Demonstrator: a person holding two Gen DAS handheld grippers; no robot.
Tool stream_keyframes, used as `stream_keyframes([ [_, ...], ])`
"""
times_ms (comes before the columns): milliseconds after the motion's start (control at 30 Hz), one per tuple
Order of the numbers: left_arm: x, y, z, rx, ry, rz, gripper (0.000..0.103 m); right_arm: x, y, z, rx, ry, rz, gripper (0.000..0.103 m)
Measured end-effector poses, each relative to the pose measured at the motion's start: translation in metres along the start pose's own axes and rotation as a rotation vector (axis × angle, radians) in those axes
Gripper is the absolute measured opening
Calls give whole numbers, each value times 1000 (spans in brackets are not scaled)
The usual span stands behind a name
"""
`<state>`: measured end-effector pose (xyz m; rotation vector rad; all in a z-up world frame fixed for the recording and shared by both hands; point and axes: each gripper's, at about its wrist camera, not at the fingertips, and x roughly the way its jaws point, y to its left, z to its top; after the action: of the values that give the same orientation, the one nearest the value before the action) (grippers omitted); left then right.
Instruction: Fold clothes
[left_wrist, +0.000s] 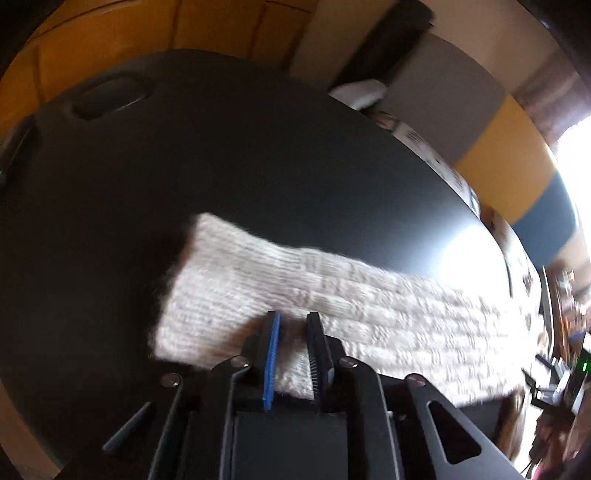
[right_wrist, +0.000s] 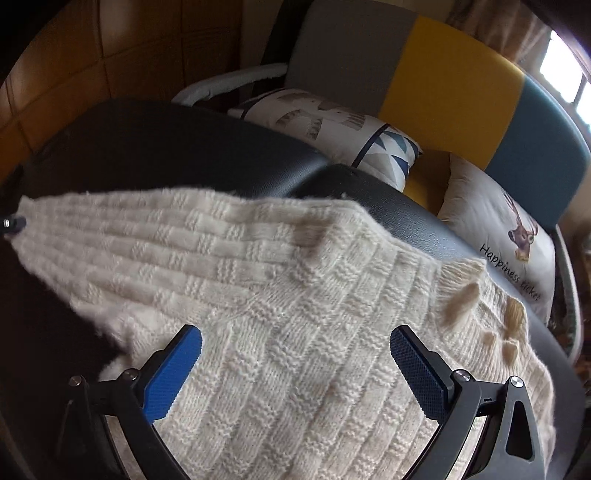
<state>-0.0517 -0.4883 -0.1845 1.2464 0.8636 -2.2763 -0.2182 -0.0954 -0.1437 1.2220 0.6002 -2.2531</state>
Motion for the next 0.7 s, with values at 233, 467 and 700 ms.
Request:
stream_keyframes([
  [233,1,-4,21,-42,10,42,13,22,-2,4,110,-9,74,103],
  [467,-39,-45,-31,-2,31,-243,20,-10,-17,-21,158,-40,100,103],
  [700,-18,-163,-99,227,230,-505,22,-46,-43,-83,241,-26,101,103],
])
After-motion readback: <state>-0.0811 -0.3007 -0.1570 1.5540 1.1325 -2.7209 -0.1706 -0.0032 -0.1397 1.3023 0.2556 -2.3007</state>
